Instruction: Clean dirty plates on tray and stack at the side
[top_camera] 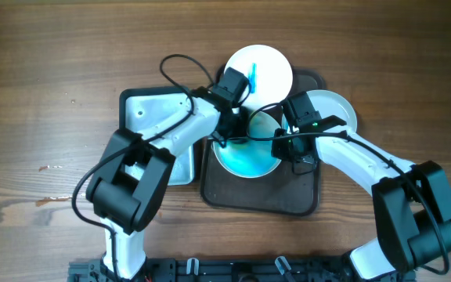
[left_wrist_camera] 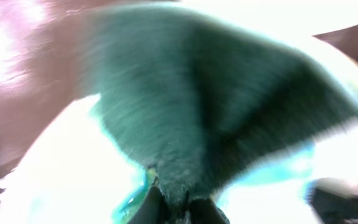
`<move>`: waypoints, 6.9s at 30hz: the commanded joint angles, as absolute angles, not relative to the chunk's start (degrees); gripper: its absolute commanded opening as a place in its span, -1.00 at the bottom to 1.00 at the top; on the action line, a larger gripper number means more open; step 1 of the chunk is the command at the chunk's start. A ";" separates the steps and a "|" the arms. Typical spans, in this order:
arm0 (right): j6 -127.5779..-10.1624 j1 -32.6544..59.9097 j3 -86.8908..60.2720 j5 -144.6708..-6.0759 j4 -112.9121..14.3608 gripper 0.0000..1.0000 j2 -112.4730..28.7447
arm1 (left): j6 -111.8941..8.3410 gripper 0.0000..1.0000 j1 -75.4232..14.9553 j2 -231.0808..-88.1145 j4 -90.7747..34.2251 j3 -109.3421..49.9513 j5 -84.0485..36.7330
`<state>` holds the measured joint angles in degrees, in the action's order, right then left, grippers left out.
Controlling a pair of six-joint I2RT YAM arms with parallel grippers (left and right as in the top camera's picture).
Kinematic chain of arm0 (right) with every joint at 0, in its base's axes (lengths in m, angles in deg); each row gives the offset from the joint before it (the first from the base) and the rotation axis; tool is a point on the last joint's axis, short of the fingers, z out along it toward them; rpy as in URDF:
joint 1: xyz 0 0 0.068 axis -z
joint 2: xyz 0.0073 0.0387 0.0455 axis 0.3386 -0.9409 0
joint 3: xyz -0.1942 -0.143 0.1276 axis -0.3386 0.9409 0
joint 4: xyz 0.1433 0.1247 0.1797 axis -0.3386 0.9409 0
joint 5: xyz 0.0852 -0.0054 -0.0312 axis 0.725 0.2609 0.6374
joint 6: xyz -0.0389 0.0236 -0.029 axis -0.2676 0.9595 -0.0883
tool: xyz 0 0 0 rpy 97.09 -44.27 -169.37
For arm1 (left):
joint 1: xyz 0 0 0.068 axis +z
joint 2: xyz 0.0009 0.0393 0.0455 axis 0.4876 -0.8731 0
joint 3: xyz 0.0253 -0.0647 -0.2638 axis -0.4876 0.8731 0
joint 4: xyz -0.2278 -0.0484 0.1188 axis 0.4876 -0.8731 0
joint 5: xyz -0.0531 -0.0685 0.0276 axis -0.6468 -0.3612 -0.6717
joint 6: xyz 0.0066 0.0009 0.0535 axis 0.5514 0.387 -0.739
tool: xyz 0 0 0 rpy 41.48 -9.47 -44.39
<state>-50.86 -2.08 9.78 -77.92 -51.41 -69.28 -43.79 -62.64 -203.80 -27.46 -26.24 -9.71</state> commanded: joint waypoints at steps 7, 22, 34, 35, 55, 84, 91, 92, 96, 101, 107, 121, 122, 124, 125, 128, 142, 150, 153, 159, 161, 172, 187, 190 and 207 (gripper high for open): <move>-51.36 -1.46 13.98 -87.97 -48.32 -0.91 -74.09 | -39.68 -0.92 -69.87 -205.09 -18.69 -26.26 -14.43; -51.52 -1.46 13.98 -87.95 -48.13 -0.91 -74.09 | -39.53 -0.92 -69.41 -205.09 -43.76 -26.26 12.30; -51.52 -1.46 13.98 -87.95 -48.19 -0.91 -74.09 | -39.77 -0.92 -64.91 -205.07 -38.17 -26.29 12.91; -51.52 -1.46 13.98 -87.95 -48.19 -0.91 -74.09 | -39.74 -0.92 -64.91 -205.07 -36.35 -26.29 10.15; -52.63 -1.46 13.98 -87.93 -48.35 -0.91 -74.09 | -33.54 -0.92 -69.63 -210.67 -20.59 -26.22 -15.70; -52.61 -1.46 13.98 -87.91 -48.17 -0.92 -74.09 | -33.76 -0.92 -68.69 -210.29 -35.98 -26.22 -17.04; -52.63 -1.46 13.98 -87.91 -48.15 -0.91 -74.09 | -33.30 -0.92 -64.84 -208.57 -43.06 -26.24 -0.62; -52.63 -1.46 13.98 -87.91 -48.15 -0.91 -74.09 | -33.03 -0.92 -64.45 -208.20 -43.43 -26.24 1.98; -52.63 -1.46 13.98 -87.91 -48.15 -0.91 -74.09 | -31.55 -0.92 -63.77 -206.43 -43.63 -26.24 8.82; -52.63 -1.46 13.98 -87.93 -48.15 -0.91 -74.09 | -29.08 -0.92 -63.93 -205.20 -44.39 -26.24 15.14; -52.65 -1.46 13.98 -87.93 -48.15 -0.91 -74.09 | -27.09 -0.92 -63.95 -200.28 -46.95 -26.24 12.49; -53.07 -1.46 13.98 -87.93 -48.17 -0.91 -74.09 | -27.79 -0.92 -59.27 -176.33 -58.32 -26.22 17.98; -53.33 -1.46 13.98 -87.91 -48.22 -0.91 -74.09 | -27.79 -0.92 -58.22 -176.35 -59.48 -26.02 20.32; -54.38 -1.46 13.98 -87.41 -48.48 -0.91 -74.09 | -27.83 -0.92 -55.93 -176.66 -59.37 -23.99 22.96; -54.53 -1.46 13.98 -87.23 -48.61 -0.91 -74.09 | -28.03 -0.92 -54.57 -176.81 -58.47 -22.35 23.14; -55.03 -1.46 13.98 -86.97 -48.57 -0.91 -74.09 | -30.15 -0.92 -50.05 -177.42 -52.42 -15.29 20.89; -62.79 -1.53 7.62 -81.74 -41.96 -0.91 -72.87 | -44.79 0.09 -36.67 -175.37 -38.23 -6.00 -3.13; -64.83 -1.64 -8.01 -79.27 -26.66 -0.91 -70.18 | -44.75 0.75 -34.35 -165.47 -44.55 -10.26 -4.01; -64.89 -1.84 -12.66 -79.06 -23.04 -0.92 -70.18 | -44.71 0.92 -32.80 -160.99 -45.20 -10.26 -4.71; -64.56 -2.16 -15.27 -78.49 -23.28 -0.92 -70.18 | -44.75 0.99 -29.33 -154.28 -45.88 -10.26 -6.98; -64.54 -2.16 -15.27 -77.50 -23.80 -0.91 -70.20 | -44.75 1.00 -28.61 -153.03 -46.32 -10.26 -6.96; -64.74 -6.95 -15.55 -65.85 -32.96 -0.91 -70.20 | -44.79 0.99 -28.15 -152.02 -48.13 -10.26 -6.92; -60.30 -25.31 -27.66 -101.02 -37.99 -0.91 -70.20 | -41.91 1.00 -20.34 -152.02 -48.63 -10.26 -7.18; -61.37 -28.24 -27.66 -107.99 -42.84 -0.91 -70.51 | -41.93 1.00 -17.28 -152.02 -48.70 -10.26 -7.16; -84.08 -41.75 -27.66 -139.34 -61.72 -0.91 -72.89 | -42.80 1.00 -13.04 -152.02 -49.05 -10.26 -6.89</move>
<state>-75.76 -39.76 -26.26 -132.63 -60.52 -72.26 -42.52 -13.42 -152.55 -49.16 -9.46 -6.63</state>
